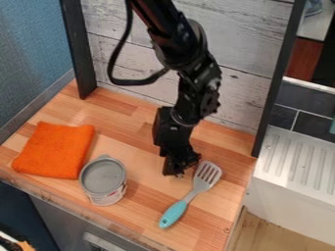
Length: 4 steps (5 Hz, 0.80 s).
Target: Move the black object beside the spatula
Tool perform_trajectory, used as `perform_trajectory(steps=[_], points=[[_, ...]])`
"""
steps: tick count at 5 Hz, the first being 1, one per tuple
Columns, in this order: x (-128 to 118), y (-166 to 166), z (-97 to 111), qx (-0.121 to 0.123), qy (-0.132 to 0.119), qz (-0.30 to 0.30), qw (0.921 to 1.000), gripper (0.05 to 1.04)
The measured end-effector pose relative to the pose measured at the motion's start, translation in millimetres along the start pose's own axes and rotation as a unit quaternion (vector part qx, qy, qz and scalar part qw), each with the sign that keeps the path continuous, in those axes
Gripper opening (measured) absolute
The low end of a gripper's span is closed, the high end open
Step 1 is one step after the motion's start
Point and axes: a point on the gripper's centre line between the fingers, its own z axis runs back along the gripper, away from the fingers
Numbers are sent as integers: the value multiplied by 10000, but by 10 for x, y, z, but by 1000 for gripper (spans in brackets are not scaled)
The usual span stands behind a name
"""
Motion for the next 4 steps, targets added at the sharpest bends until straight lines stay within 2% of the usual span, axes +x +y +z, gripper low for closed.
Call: perform_trajectory(steps=[2,3,4], points=[[54,23,-131,149,-119,193,9996,521],[62,21,-142,173,-144,265,9994,592],[74,-21,-151,209,-401,521,9976,893]])
